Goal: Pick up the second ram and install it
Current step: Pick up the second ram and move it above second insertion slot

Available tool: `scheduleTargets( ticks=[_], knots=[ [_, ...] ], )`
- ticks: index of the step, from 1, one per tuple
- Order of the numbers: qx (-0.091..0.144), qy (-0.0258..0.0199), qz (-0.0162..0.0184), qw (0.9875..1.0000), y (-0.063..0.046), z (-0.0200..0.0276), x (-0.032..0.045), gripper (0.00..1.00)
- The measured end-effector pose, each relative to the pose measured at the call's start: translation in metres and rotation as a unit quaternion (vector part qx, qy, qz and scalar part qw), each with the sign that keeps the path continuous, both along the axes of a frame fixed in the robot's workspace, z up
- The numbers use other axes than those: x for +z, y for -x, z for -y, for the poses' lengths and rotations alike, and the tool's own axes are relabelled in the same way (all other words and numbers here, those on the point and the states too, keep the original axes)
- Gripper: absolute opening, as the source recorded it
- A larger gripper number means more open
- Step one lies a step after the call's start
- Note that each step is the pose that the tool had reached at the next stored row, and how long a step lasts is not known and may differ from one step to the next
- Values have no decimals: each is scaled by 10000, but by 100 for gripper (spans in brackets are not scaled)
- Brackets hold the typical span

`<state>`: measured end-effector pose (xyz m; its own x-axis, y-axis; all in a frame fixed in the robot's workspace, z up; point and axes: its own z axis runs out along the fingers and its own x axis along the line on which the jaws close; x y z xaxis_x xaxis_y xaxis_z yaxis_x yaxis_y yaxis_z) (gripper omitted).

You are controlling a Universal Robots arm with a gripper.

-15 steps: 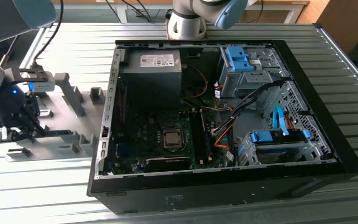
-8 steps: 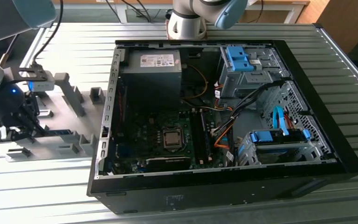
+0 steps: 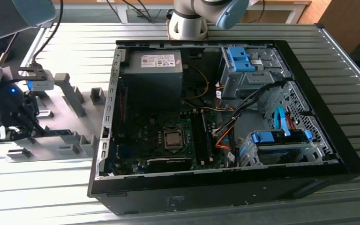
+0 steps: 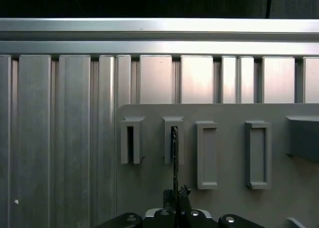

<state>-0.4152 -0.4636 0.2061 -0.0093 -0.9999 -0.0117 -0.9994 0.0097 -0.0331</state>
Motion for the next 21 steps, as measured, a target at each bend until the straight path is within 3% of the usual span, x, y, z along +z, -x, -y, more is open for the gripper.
scheduleTargets(
  ticks=[21],
  knots=[
    [0,0,0,10000,0,0,58,14]
  ],
)
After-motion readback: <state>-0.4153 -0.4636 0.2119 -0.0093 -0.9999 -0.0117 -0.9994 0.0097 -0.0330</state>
